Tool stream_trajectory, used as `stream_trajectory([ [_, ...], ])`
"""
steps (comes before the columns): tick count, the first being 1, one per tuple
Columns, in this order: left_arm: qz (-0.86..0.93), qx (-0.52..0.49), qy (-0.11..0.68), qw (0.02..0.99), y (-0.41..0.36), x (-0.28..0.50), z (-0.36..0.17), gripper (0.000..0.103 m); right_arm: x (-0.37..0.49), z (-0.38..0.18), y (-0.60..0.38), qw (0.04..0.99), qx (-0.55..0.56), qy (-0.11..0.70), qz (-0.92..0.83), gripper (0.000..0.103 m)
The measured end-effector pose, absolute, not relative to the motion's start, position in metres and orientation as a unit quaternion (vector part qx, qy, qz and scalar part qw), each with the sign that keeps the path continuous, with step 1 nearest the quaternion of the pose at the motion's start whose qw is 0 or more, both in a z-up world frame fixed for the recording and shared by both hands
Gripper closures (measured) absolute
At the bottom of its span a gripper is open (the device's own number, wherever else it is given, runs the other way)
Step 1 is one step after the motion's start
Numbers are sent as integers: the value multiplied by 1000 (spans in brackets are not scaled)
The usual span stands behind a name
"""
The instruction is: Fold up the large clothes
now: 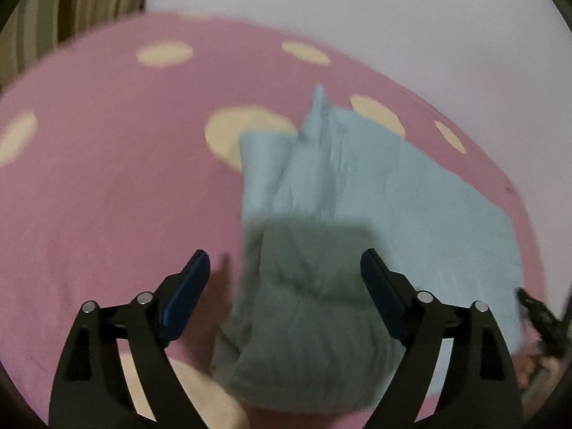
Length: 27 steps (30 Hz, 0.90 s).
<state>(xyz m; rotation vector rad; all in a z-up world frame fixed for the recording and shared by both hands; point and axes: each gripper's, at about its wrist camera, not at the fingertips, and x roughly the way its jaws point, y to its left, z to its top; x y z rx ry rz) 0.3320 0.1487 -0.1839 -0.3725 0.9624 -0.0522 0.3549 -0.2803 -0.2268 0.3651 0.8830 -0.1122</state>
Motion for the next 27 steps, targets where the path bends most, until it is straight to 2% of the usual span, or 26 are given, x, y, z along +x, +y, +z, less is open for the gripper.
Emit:
stream_trajectory([
  [3, -68, -216, 494, 839, 152, 334, -205, 12, 359, -241, -283, 873, 205, 441, -42, 26],
  [6, -74, -205, 486, 846, 147, 339, -205, 12, 364, -248, -282, 869, 209, 447, -40, 24],
  [8, -76, -217, 485, 844, 146, 344, -205, 23, 361, -249, -282, 869, 207, 448, -40, 26],
  [10, -80, -226, 484, 841, 144, 351, -207, 39, 359, -249, -281, 868, 210, 448, -37, 42],
  [13, -87, -245, 482, 837, 146, 354, -211, 53, 357, -251, -282, 865, 228, 446, -23, 60],
  [16, -93, -257, 476, 836, 147, 352, -211, 73, 355, -252, -277, 865, 240, 440, -9, 73],
  [19, -98, -258, 463, 842, 148, 346, -205, 84, 349, -249, -275, 867, 249, 432, 2, 81],
  [22, -100, -242, 450, 854, 150, 334, -192, 88, 342, -242, -270, 870, 251, 425, 10, 85],
  [27, -96, -249, 446, 854, 171, 314, -184, 89, 322, -235, -255, 864, 263, 427, 37, 87],
])
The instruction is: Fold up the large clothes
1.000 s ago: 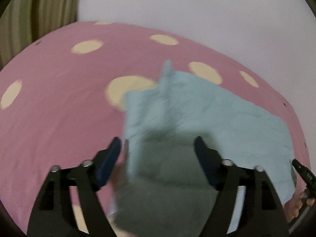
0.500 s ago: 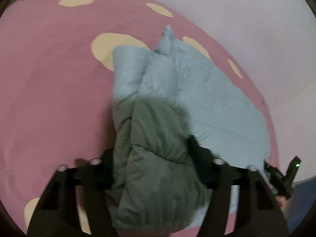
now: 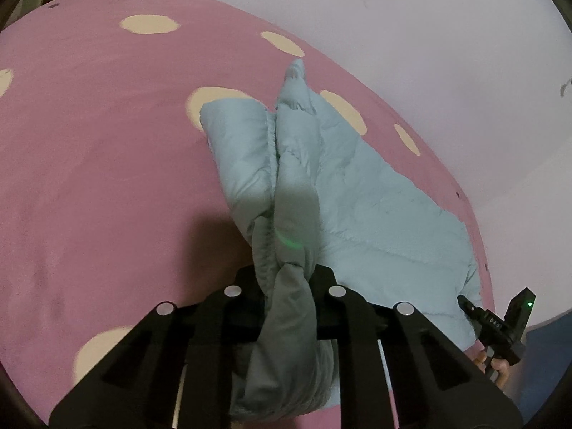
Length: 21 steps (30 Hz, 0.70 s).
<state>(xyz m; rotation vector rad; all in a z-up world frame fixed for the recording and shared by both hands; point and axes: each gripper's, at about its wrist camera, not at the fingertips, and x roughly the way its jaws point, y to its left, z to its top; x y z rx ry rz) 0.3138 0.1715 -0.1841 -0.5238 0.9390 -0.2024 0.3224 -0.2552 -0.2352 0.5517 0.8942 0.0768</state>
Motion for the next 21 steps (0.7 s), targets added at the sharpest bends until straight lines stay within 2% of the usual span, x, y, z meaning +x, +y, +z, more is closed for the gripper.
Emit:
stream_trajectory([
  [12, -82, -275, 457, 842, 245, 208, -187, 89, 240, -232, -188, 854, 253, 445, 89, 87],
  [21, -75, -279, 456, 842, 267, 178, -188, 89, 210, -231, -163, 854, 238, 451, 99, 87],
])
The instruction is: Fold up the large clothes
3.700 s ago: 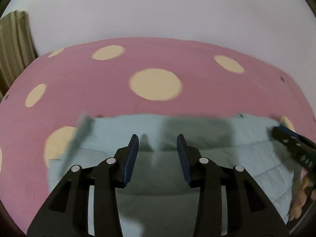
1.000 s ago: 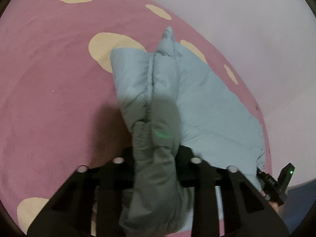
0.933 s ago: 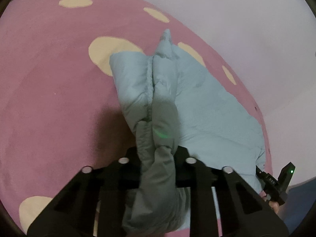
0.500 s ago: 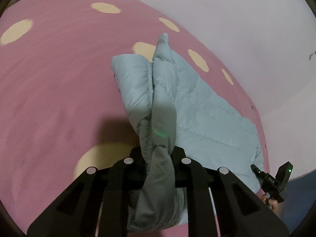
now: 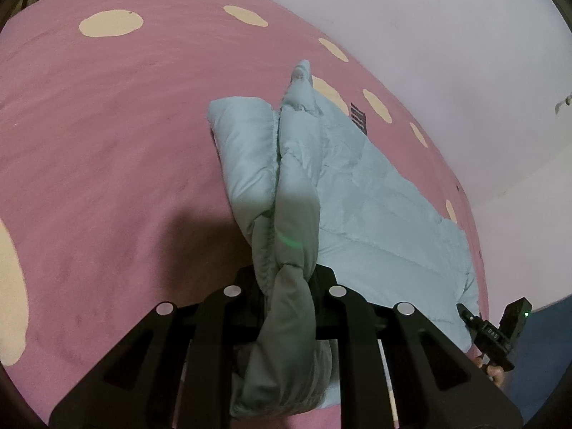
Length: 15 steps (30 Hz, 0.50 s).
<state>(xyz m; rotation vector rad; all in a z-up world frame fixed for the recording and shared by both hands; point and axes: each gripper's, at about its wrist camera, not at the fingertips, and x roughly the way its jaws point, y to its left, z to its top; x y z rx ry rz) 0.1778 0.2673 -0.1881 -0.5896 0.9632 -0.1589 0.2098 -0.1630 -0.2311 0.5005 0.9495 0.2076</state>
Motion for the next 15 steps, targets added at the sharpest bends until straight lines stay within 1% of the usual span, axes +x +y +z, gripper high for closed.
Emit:
stream_trajectory([
  [6, -76, -289, 455, 839, 268, 181, -194, 87, 209, -234, -158, 855, 237, 451, 98, 86],
  [8, -69, -291, 457, 838, 268, 188, -197, 82, 212, -235, -160, 853, 241, 452, 95, 83],
  [10, -61, -294, 459, 836, 272, 184, -199, 74, 208, -232, -157, 858, 232, 450, 83, 75],
  [12, -58, -299, 458, 835, 274, 183, -199, 70, 204, -227, -160, 864, 222, 446, 73, 73],
  [15, -46, -300, 456, 836, 278, 181, -197, 57, 199, -211, -162, 882, 201, 424, 46, 72],
])
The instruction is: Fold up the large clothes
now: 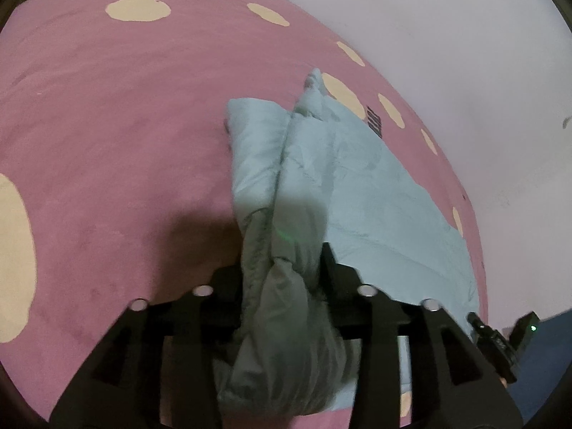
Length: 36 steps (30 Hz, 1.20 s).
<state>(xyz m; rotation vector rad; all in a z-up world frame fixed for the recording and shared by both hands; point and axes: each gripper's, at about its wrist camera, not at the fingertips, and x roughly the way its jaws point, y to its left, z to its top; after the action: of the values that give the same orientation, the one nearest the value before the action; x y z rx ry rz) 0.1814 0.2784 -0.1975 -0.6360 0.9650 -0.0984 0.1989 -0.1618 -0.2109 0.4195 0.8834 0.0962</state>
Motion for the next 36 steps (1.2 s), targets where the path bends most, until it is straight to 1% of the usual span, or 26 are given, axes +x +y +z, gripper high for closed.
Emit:
stream_trajectory([
  [1, -45, -303, 454, 837, 280, 180, -197, 54, 196, -204, -162, 888, 196, 414, 36, 72],
  [5, -35, -304, 452, 838, 286, 182, -195, 50, 187, -180, -157, 911, 175, 374, 20, 72],
  [8, -37, -299, 453, 839, 288, 184, -194, 46, 189, -176, -137, 910, 165, 376, 53, 73],
  [13, -43, -281, 455, 844, 290, 197, -186, 44, 207, -183, -78, 898, 137, 400, 120, 77],
  [21, -53, -275, 482, 830, 299, 211, -193, 44, 234, -193, -1, 896, 93, 406, 156, 77],
  [27, -66, -272, 497, 822, 300, 219, -201, 44, 242, -222, 11, 883, 80, 442, 136, 77],
  [30, -69, -267, 504, 819, 297, 224, -204, 44, 244, -232, 12, 881, 72, 450, 130, 79],
  [36, -67, -245, 510, 822, 288, 229, -204, 44, 243, -238, 19, 880, 58, 455, 124, 79],
])
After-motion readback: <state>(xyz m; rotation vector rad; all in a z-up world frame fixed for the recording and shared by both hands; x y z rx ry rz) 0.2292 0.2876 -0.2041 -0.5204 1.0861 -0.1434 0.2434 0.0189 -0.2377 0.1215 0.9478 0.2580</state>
